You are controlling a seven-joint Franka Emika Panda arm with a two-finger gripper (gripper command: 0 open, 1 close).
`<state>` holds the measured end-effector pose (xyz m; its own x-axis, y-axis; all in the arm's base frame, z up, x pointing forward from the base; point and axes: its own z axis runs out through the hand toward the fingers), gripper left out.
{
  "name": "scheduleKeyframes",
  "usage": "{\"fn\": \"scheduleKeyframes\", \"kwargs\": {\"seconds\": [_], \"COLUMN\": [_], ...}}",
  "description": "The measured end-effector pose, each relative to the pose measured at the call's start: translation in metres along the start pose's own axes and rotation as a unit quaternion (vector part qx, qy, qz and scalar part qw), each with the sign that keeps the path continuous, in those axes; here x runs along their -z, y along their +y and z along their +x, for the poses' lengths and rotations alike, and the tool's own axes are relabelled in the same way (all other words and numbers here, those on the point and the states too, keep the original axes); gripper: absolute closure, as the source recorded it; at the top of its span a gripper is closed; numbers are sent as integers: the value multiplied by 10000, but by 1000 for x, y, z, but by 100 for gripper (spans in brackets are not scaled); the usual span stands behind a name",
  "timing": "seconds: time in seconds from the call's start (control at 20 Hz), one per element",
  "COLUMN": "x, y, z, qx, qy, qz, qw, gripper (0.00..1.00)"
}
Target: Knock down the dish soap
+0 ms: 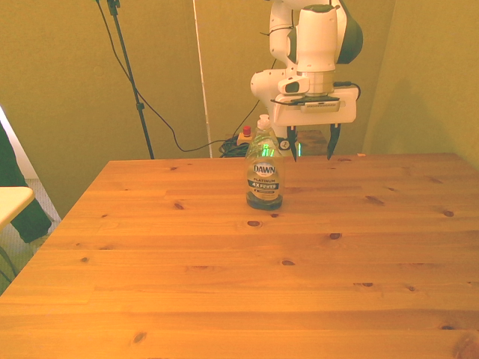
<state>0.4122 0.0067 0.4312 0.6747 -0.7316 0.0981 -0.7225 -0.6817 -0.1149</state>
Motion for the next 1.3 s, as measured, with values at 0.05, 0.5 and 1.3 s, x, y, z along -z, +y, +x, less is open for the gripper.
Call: {"fn": "scheduleKeyframes", "kwargs": {"seconds": [0.05, 0.5, 1.3], "x": [0, 23, 46], "y": [0, 37, 61], "z": [0, 32, 68], "qx": [0, -615, -984], "qy": [0, 175, 362], "qz": [1, 144, 61], "qw": [10000, 9978, 9945], "gripper": [0, 100, 100]}}
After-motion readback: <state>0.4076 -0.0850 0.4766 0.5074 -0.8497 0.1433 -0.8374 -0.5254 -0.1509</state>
